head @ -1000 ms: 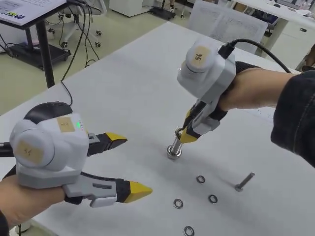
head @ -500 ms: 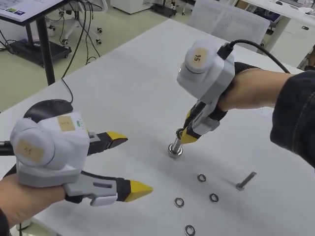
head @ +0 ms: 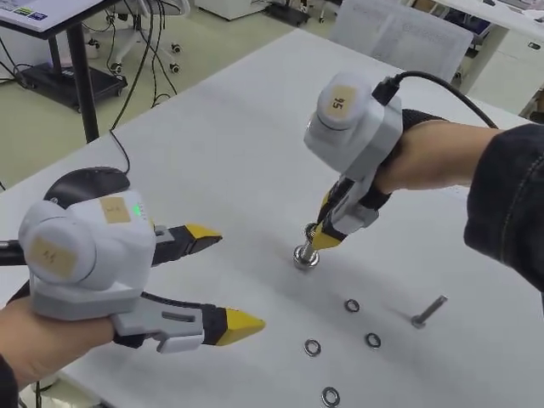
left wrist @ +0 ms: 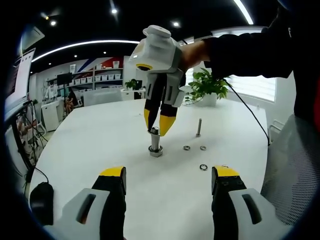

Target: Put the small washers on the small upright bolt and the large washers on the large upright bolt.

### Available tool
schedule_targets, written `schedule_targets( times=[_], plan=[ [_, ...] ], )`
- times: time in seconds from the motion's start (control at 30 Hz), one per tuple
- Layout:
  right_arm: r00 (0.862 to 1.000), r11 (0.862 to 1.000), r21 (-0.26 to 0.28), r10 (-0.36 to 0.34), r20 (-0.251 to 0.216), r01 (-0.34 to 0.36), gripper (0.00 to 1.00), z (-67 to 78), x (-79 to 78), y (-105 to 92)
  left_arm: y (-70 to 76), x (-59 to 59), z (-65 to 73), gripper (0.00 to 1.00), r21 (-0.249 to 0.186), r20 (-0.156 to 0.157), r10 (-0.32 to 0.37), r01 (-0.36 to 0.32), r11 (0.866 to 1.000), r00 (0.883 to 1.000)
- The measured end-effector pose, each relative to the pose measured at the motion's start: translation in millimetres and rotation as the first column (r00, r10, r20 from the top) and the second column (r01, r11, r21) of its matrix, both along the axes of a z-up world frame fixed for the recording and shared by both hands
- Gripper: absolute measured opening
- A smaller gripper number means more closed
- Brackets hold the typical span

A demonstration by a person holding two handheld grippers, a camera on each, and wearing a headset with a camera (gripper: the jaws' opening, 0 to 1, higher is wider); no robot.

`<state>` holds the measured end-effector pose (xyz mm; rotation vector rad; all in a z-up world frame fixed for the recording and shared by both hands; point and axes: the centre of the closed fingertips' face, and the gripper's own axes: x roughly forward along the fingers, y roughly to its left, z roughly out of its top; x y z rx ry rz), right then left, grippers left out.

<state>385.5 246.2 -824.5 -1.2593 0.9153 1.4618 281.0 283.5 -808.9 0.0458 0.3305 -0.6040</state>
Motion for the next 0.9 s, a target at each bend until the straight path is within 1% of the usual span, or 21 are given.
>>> schedule_targets(
  times=[0.4,0.7,0.9],
  plan=[
    [1.000,1.000,-0.026,0.009,-0.007,-0.009,0.24,-12.1,1.6,-0.9,0.8,0.6,-1.3,0.69,-0.002,-0.003,0.006,-0.006,1.000,1.000],
    [1.000,0.999,-0.052,0.010,-0.012,-0.010,0.24,-22.7,-1.0,-2.1,1.6,0.7,-3.0,0.69,-0.004,-0.006,0.007,-0.007,1.000,1.000],
    [1.000,0.998,-0.059,0.010,-0.016,-0.011,0.24,-28.1,-1.7,-1.4,3.2,0.9,-3.8,0.69,-0.005,-0.007,0.009,-0.009,1.000,1.000]
  ],
)
